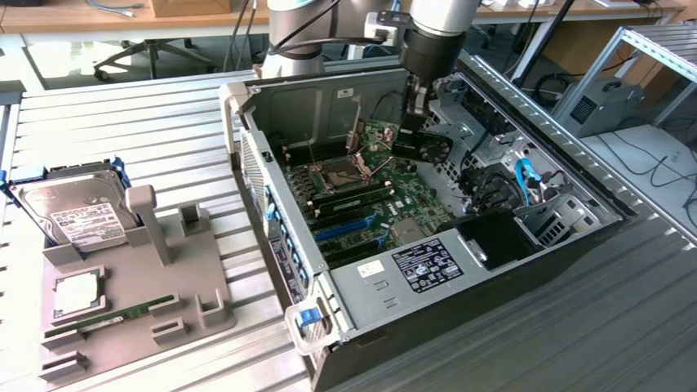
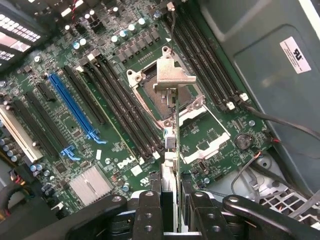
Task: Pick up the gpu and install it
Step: 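Insert the gpu into the slot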
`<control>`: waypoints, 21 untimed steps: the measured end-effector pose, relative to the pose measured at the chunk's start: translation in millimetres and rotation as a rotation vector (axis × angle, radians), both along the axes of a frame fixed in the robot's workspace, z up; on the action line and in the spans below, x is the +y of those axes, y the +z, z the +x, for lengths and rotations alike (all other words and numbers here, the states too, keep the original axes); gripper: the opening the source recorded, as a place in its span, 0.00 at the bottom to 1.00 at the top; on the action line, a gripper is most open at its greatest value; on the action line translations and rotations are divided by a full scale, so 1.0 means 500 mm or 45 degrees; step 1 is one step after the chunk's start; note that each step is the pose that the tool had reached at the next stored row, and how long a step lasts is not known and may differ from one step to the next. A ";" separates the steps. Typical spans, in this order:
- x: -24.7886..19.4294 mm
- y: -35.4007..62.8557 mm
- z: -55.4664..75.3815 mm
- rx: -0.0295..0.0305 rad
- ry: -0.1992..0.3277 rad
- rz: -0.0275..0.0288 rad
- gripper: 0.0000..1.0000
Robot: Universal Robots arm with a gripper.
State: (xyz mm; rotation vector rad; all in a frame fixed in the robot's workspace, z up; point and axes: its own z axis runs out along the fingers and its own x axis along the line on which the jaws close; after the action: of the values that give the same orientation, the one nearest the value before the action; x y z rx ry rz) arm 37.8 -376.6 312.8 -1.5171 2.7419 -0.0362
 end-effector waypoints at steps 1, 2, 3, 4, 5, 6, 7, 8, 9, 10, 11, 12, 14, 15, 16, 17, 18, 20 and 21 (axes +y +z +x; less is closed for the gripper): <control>0.0000 0.000 0.000 0.0001 0.011 -0.0001 0.27; 0.0001 0.000 0.000 0.0001 0.028 -0.0001 0.27; 0.0002 0.000 0.000 0.0001 0.047 -0.0003 0.27; 0.0004 0.000 0.000 0.0001 0.065 -0.0004 0.27; 0.0007 0.000 0.000 0.0002 0.082 -0.0004 0.27; 0.0011 0.000 0.000 0.0001 0.104 -0.0004 0.27; 0.0015 0.000 0.000 0.0001 0.123 -0.0003 0.27; 0.0018 0.000 0.000 0.0001 0.143 -0.0003 0.27; 0.0021 0.000 0.000 0.0001 0.159 -0.0003 0.27; 0.0024 0.000 0.000 0.0001 0.184 -0.0002 0.27; 0.0026 0.000 0.000 0.0001 0.205 -0.0001 0.27; 0.0028 0.000 0.000 0.0001 0.232 -0.0001 0.27; 0.0029 0.000 0.000 0.0000 0.270 0.0000 0.27; 0.0029 0.000 0.000 0.0001 0.293 -0.0002 0.27; 0.0029 0.000 0.000 0.0001 0.313 -0.0003 0.27; 0.0029 0.000 0.000 0.0001 0.326 -0.0003 0.27; 0.0029 0.000 0.000 0.0001 0.342 -0.0003 0.27; 0.0029 0.000 0.000 0.0001 0.374 -0.0003 0.27; 0.0029 0.000 0.000 0.0001 0.389 -0.0002 0.27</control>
State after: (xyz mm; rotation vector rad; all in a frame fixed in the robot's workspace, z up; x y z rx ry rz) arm 37.7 -375.1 312.8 -1.9148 2.4764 -0.0341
